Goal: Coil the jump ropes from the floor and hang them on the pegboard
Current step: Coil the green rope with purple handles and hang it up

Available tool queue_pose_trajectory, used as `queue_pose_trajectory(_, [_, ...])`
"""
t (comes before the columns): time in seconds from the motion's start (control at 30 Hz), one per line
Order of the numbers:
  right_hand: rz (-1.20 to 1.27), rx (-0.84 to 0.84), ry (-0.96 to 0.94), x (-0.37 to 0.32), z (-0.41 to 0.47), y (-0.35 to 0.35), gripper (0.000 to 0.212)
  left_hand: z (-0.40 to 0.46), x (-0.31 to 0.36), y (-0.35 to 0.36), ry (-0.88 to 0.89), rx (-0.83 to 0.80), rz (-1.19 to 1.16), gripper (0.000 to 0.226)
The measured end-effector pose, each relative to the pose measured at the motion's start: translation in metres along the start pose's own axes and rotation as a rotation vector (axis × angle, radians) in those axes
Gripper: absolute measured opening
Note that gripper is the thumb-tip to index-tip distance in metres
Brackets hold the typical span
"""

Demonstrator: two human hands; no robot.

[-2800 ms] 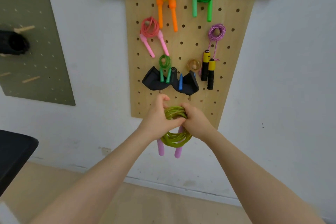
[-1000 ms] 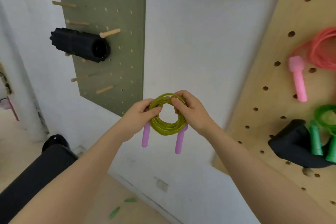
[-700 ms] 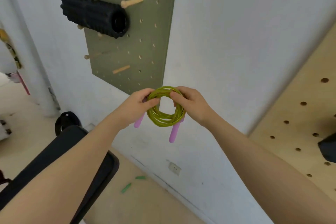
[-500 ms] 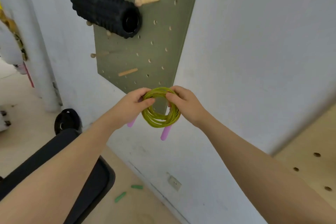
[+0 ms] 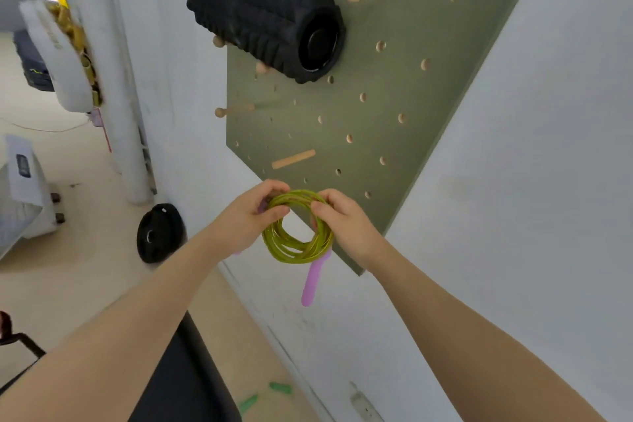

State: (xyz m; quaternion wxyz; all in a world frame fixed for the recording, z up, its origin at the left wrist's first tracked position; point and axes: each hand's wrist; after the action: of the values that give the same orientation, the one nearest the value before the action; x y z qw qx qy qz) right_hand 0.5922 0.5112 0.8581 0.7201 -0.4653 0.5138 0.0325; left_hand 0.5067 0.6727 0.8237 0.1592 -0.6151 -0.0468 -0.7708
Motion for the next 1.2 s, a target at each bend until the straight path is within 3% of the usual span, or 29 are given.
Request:
queue_pose_trajectory(0.17, [-0.018, -0.025, -0.043, 0.010, 0.084, 0.020, 0.006, 0.063, -0.040, -0.046, 0.013, 0.049, -0.043, 0.024])
queue_pose_trajectory(0.37, [-0.237, 0.003, -0.061, 0.018, 0.155, 0.024, 0.022, 0.134, -0.079, -0.070, 0.004, 0.067, -0.040, 0.026])
queue_pose_trajectory(0.57, [-0.498, 0.192, 0.020, 0.035, 0.182, 0.015, 0.027, 0.184, -0.104, -0.063, -0.064, -0.041, -0.189, 0.021])
queue_pose_trajectory(0.73, [-0.762, 0.255, 0.124, 0.036, 0.180, 0.011, 0.029, 0.208, -0.110, -0.037, -0.019, 0.041, -0.199, 0.032])
queue_pose_trajectory(0.83, [-0.931, 0.281, 0.171, 0.033, 0.177, 0.011, 0.035, 0.209, -0.118, -0.034, 0.101, 0.072, -0.004, 0.036])
queue_pose_trajectory(0.9, [-0.967, 0.281, 0.193, 0.032, 0.174, 0.008, 0.040, 0.201, -0.123, -0.036, 0.141, 0.005, 0.144, 0.050])
queue_pose_trajectory(1.0, [-0.954, 0.281, 0.192, 0.030, 0.162, 0.004, 0.045, 0.181, -0.117, -0.044, 0.075, -0.051, 0.153, 0.073])
queue_pose_trajectory(1.07, [-0.929, 0.295, 0.161, 0.026, 0.147, 0.002, 0.044, 0.160, -0.106, -0.044, 0.014, 0.005, 0.129, 0.078])
queue_pose_trajectory(1.2, [-0.813, 0.298, 0.133, 0.022, 0.097, 0.004, 0.031, 0.089, -0.079, -0.026, -0.073, 0.179, 0.213, 0.068])
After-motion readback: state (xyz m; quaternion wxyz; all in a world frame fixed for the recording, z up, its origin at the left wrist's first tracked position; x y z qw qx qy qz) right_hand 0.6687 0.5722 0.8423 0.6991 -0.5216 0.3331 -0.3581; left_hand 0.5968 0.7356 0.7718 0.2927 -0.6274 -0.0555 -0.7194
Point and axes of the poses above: each hand's wrist, its own z-axis towards the middle knuckle, its own y-axis out of the palm, x = y × z, and after that the axes turned 12 degrees about -z, right-handed
